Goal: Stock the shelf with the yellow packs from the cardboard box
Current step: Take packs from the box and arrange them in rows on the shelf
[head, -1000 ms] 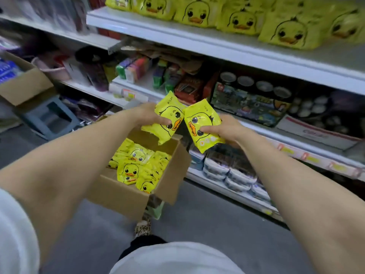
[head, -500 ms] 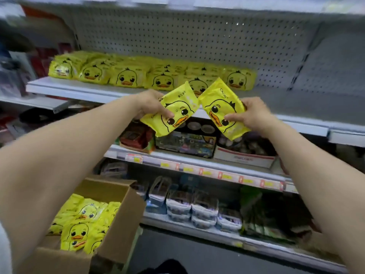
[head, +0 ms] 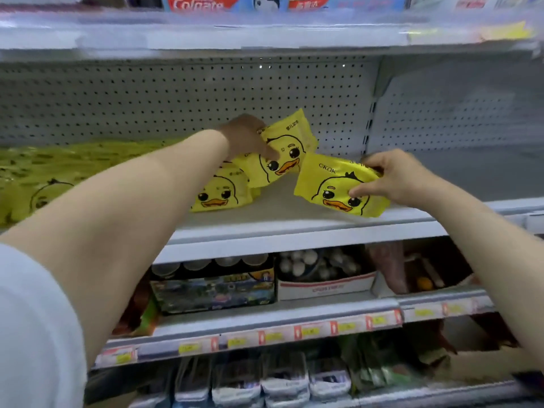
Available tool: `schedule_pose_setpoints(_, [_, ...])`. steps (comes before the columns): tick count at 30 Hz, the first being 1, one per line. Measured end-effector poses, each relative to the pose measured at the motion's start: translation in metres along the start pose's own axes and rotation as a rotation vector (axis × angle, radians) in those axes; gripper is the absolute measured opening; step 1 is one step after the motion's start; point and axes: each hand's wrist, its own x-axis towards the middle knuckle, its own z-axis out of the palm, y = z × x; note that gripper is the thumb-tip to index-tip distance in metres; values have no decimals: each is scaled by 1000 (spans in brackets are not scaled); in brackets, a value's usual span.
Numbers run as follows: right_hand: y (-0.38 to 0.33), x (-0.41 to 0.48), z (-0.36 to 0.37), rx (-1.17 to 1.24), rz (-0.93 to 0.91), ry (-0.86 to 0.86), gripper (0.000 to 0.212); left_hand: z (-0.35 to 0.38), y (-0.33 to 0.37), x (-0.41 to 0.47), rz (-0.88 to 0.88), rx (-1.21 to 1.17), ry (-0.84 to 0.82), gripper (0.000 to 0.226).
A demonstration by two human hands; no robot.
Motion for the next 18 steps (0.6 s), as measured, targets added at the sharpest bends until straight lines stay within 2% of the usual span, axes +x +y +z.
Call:
schedule_pose_setpoints(3, [19, 19, -4, 47, 78, 57, 37, 11, 9, 53, 57, 110, -29, 74])
schedule_pose_setpoints(7, [33, 39, -7, 91, 103, 43, 23, 27, 9, 103, 130, 266, -51, 82])
schedule_pose_setpoints(10, [32, 52, -5, -4, 114, 1, 23, 39, 0, 132, 182, 363, -68, 86])
schedule_pose_setpoints(18, [30, 80, 10, -17, 137, -65, 19, 53, -25, 171, 282, 423, -101, 86])
